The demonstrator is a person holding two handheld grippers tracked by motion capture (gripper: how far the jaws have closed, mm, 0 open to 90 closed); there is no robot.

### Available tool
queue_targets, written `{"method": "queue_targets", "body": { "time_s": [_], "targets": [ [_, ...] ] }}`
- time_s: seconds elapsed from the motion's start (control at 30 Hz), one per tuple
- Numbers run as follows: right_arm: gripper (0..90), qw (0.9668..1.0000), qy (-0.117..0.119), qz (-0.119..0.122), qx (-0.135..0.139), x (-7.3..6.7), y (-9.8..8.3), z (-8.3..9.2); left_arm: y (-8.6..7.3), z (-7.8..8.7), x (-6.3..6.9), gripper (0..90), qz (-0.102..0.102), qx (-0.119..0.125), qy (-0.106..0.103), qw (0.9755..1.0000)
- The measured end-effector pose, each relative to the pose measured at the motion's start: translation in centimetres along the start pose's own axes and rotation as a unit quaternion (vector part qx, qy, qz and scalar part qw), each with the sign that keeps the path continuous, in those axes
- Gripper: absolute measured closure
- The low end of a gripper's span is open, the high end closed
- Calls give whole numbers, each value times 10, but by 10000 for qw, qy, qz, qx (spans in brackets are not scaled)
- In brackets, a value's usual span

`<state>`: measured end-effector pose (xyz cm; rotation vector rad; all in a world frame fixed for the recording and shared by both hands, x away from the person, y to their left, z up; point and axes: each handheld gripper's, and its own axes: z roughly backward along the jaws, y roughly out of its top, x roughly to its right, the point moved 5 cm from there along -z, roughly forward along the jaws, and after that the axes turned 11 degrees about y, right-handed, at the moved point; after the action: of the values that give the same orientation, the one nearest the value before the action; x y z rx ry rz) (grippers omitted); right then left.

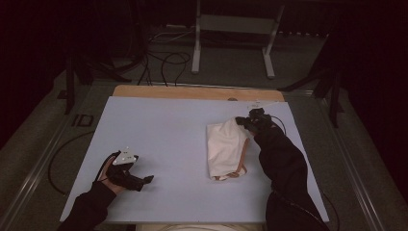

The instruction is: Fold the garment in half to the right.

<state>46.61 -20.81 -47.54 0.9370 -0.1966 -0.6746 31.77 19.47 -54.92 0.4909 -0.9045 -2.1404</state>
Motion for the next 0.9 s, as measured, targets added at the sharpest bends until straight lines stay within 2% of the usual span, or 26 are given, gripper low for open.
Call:
{"method": "queue_targets", "body": {
  "time_s": [0.07, 0.17, 0.53, 0.9],
  "targets": [
    [892, 9999, -73, -88, 48, 4, -1, 3, 0, 0, 1, 1, 3, 6, -7, 10000],
    [892, 9997, -172, -173, -76, 11, -10, 1, 0, 0, 0, 1, 9, 15, -1, 10000],
    [890, 9974, -234, -632, -243, 33, -45, -11, 1, 0, 1, 1, -3, 15, -8, 10000],
    [872, 9944, -353, -880, -475, 44, -65, -22, 1, 0, 1, 1, -15, 16, -5, 10000]
  ]
}}
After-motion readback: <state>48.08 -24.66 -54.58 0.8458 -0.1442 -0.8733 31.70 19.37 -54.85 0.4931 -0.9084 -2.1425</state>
